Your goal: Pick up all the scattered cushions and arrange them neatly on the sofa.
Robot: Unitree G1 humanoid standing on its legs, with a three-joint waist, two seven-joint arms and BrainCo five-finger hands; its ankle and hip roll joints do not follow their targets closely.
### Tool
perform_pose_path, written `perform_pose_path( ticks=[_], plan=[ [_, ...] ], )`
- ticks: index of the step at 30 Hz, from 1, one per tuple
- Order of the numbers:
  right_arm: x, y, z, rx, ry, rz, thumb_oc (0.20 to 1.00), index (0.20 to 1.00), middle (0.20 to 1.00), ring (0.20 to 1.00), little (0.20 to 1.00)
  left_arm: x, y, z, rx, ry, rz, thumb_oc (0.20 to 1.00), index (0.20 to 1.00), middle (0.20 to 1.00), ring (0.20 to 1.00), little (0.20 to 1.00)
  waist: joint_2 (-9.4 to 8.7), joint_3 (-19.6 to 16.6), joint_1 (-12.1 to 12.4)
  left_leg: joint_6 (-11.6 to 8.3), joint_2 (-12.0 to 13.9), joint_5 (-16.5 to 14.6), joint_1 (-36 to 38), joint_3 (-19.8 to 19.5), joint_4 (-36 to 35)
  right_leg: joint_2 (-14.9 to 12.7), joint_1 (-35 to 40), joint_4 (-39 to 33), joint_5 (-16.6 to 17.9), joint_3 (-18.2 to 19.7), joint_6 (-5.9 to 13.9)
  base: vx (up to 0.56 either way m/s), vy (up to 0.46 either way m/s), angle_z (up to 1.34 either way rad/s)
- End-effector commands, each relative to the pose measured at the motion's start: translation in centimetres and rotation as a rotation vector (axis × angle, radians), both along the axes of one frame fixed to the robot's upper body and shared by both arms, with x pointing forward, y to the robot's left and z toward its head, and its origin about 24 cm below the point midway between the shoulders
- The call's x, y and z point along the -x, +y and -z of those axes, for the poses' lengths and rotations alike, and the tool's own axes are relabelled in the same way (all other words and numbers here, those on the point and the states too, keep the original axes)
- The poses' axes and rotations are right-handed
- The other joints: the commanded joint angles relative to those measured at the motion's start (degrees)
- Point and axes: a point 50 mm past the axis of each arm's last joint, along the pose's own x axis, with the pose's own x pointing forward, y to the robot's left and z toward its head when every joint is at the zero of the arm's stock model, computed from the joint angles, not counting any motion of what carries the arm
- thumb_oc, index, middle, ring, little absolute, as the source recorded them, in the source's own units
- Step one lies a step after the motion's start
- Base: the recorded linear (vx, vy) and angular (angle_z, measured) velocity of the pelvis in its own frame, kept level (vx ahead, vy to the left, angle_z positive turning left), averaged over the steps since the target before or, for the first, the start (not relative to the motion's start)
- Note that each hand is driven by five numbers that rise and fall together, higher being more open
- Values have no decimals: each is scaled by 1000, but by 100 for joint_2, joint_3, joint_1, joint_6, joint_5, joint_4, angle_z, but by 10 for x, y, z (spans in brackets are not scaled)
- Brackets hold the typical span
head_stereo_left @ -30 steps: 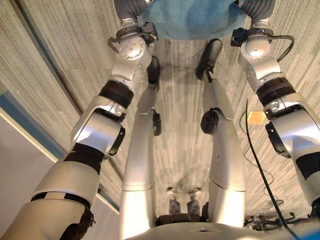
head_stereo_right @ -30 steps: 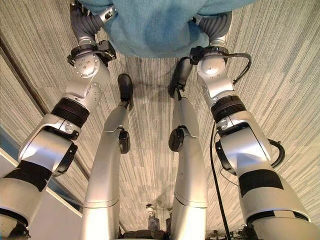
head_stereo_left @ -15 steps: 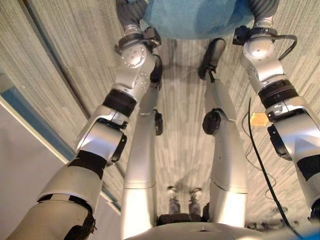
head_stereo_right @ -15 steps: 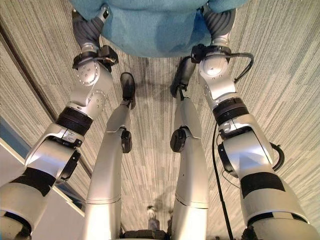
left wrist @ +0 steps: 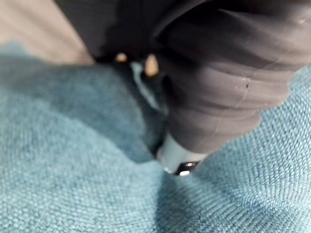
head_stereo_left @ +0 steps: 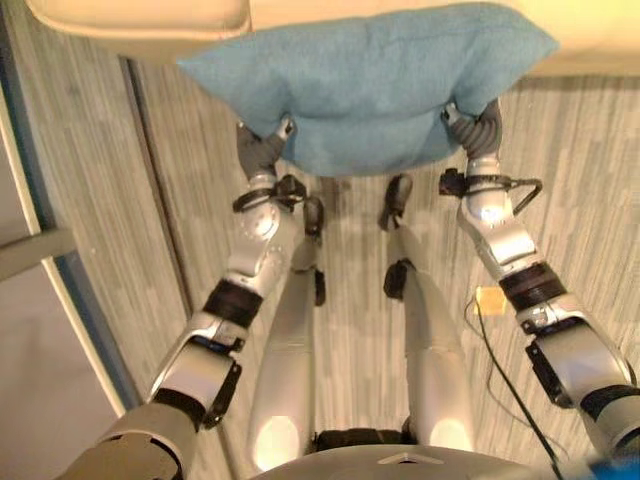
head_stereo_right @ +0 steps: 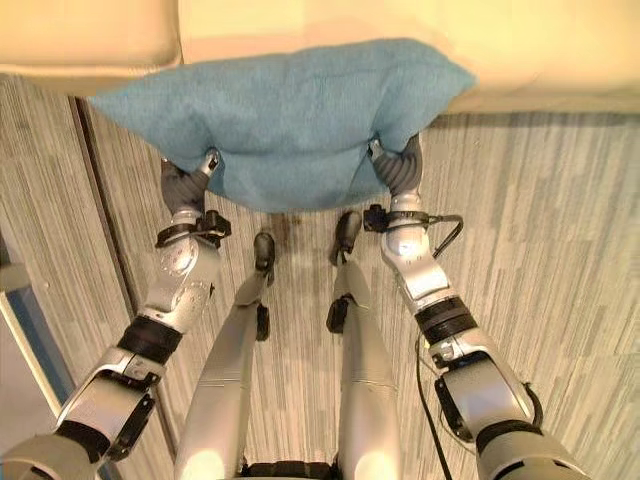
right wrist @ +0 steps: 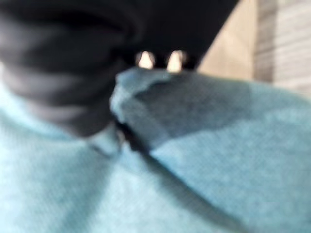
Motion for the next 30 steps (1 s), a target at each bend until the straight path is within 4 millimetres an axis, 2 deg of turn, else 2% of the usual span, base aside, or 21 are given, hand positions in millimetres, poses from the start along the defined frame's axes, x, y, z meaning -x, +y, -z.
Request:
perform_pose_path(
  ticks=[1,3,5,8,9,10,12,14,15,17,18,19,22,23,24,25,26,27,28,29,30],
  plan=[
    [26,41,2,50,-120,-247,200,200,200,200,200,22,-29,2,-142,-136,199,200,200,200,200,200,173,-891,-31,-328,114,300,705,-676,-761,-99,1212,-5,-805,-81,797,92,-41,5],
    [40,29,34,70,-20,-242,200,200,200,200,200,34,-21,30,-143,-51,223,200,200,200,200,200,198,-982,-55,-425,224,318,1569,-643,-911,-14,2133,-185,-896,-157,771,185,-102,-5],
    [48,27,49,73,26,-242,200,200,200,200,200,39,-20,48,-104,14,241,200,200,200,200,200,192,-1051,-96,-553,326,379,1980,-575,-873,80,2785,-418,-987,-191,713,154,-148,2],
    [59,14,66,108,79,-214,200,200,200,200,200,43,-15,61,-124,58,250,200,200,200,200,200,167,-1108,-111,-769,499,827,2247,-571,-471,226,3490,-670,-1112,-266,593,90,-172,19],
    [62,10,71,104,102,-206,200,200,200,200,200,45,-12,63,-143,63,245,200,200,200,200,200,136,-1166,-85,-740,456,825,2279,-676,-300,253,3605,-749,-1116,-251,560,119,-131,34],
    [68,8,83,79,150,-211,200,200,200,200,200,50,-4,71,-136,96,216,200,200,200,200,200,85,-1305,-24,-639,264,704,2393,-905,-88,293,3870,-851,-1145,-179,547,171,-79,22],
    [73,2,93,73,190,-196,200,200,200,200,200,55,-1,78,-131,127,209,200,200,200,200,200,70,-1444,-9,-448,62,417,2508,-921,-467,387,4057,-909,-1173,-101,572,171,-25,-9],
    [77,-1,98,60,210,-192,200,200,200,200,200,58,2,83,-132,146,202,200,200,200,200,200,70,-1525,-1,-378,20,371,2604,-860,-770,418,4186,-979,-1189,-57,591,184,42,-22],
    [82,-5,105,37,237,-173,200,200,200,200,200,63,4,90,-131,178,195,200,200,200,200,200,74,-1679,40,-313,-109,505,2553,-717,-1112,516,4477,-1124,-1204,1,606,230,63,-22],
    [83,-5,106,32,239,-168,200,200,200,200,200,64,5,92,-129,186,189,200,200,200,200,200,58,-1683,127,-318,-200,559,2477,-731,-1089,585,4595,-1142,-1221,97,601,178,75,-49],
    [82,-2,106,21,238,-175,200,200,200,200,200,68,11,95,-127,199,166,200,200,200,200,200,46,-1714,308,-298,-307,560,2541,-942,-1041,697,4721,-1017,-1348,330,609,225,143,-92],
    [83,1,107,23,242,-186,200,200,200,200,200,70,14,97,-127,208,159,200,200,200,200,200,40,-1826,319,-213,-314,462,2694,-1038,-1081,706,4763,-963,-1380,407,624,269,175,-94],
    [85,2,109,35,253,-193,200,200,200,200,200,76,19,103,-141,234,159,200,200,200,200,200,20,-1989,374,6,-267,294,3175,-931,-1247,604,4930,-662,-1439,509,778,222,162,-35],
    [85,2,109,35,253,-193,200,200,200,200,200,76,18,103,-141,234,159,200,200,200,200,200,20,-1987,376,6,-266,294,3179,-929,-1249,604,4932,-662,-1439,511,778,170,196,-55],
    [84,6,107,35,245,-208,200,200,200,200,200,80,25,106,-130,251,134,200,200,200,200,200,27,-2001,532,175,-274,107,3450,-768,-1224,364,4816,-6,-1114,365,1077,97,144,-63],
    [84,6,107,35,246,-208,200,200,200,200,200,80,25,106,-130,251,134,200,200,200,200,200,25,-1998,542,178,-274,106,3456,-757,-1226,361,4811,6,-1119,377,1080,140,199,-128],
    [84,9,106,40,242,-220,200,200,200,200,200,82,27,108,-133,258,134,200,200,200,200,200,37,-1958,563,239,-286,76,3568,-724,-1213,327,4675,353,-848,423,1279,72,113,-128],
    [83,11,104,43,235,-225,200,200,200,200,200,82,28,107,-135,257,133,200,200,200,200,200,78,-1927,531,283,-253,53,3642,-731,-1213,347,4531,682,-735,449,1374,113,228,-113],
    [82,17,103,36,232,-246,200,200,200,200,200,82,30,107,-149,259,127,200,200,200,200,200,164,-1892,572,392,-207,-115,3789,-695,-1158,180,4266,1116,-700,247,1360,70,173,-51],
    [82,17,103,36,232,-246,200,200,200,200,200,83,30,107,-149,259,127,200,200,200,200,200,161,-1888,579,393,-210,-122,3792,-688,-1153,176,4261,1132,-710,256,1361,80,172,-49],
    [83,19,103,34,235,-255,200,200,200,200,200,83,31,107,-154,262,126,200,200,200,200,200,188,-1895,600,412,-185,-203,3880,-648,-1154,41,4175,1102,-712,91,1296,86,70,-72]
  ],
)
